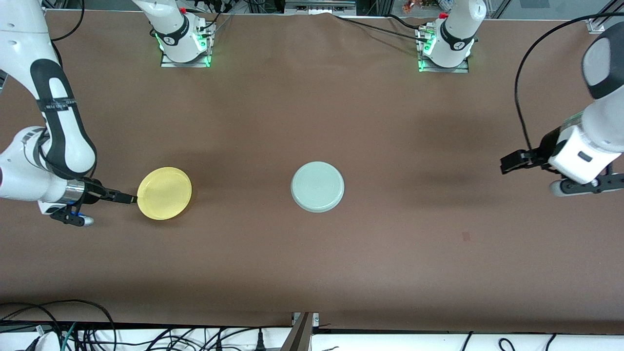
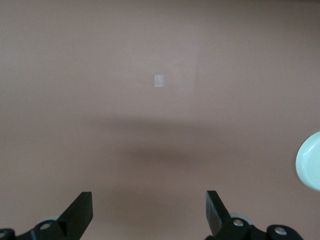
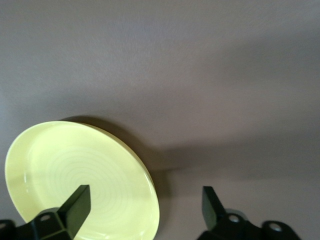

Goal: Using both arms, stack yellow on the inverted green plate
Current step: 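Grasp the yellow plate's rim with the right gripper and lift it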

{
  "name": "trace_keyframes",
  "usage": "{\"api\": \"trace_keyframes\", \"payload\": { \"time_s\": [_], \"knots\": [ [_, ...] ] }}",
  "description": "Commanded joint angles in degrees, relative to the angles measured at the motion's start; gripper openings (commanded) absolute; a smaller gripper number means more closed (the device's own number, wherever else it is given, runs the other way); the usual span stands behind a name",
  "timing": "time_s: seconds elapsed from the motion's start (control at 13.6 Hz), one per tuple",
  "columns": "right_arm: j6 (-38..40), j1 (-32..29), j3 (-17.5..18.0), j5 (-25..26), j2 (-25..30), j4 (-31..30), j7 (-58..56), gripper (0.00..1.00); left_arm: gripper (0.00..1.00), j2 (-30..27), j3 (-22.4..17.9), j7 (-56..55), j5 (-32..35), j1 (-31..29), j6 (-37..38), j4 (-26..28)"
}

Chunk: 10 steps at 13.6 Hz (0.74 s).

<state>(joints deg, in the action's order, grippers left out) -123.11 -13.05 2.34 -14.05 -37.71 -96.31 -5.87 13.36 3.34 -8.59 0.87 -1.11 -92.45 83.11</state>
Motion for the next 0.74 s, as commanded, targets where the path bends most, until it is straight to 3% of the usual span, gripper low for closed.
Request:
{"api": "trace_keyframes", "payload": {
  "time_s": [0.0, 0.22, 0.52, 0.59, 0.66],
  "knots": [
    [-0.2, -1.4, 1.1, -3.4, -0.6, -0.4, -3.3, 0.56, 1.0, -3.3, -1.7, 5.2, -1.3, -1.0, 3.2, 1.7],
    [-2.6, -0.9, 1.1, -3.5, -1.5, -1.0, -8.1, 0.3, 1.0, -2.5, -1.8, 7.2, -1.3, -2.6, 4.0, 1.7],
    [-3.1, -0.8, 1.1, -3.3, -2.5, -1.4, -15.7, 0.2, 1.0, -1.7, -1.2, 7.4, -1.2, -2.5, 3.9, 1.3],
    [-3.1, -0.9, 1.1, -3.3, -2.7, -1.5, -17.0, 0.01, 1.0, -1.6, -1.3, 7.4, -1.3, -2.6, 3.9, 1.3],
    [-2.8, -0.9, 1.1, -3.3, -2.5, -1.3, -18.5, 0.0, 1.0, -1.6, -1.3, 7.4, -1.4, -2.7, 3.9, 1.2]
  ]
}}
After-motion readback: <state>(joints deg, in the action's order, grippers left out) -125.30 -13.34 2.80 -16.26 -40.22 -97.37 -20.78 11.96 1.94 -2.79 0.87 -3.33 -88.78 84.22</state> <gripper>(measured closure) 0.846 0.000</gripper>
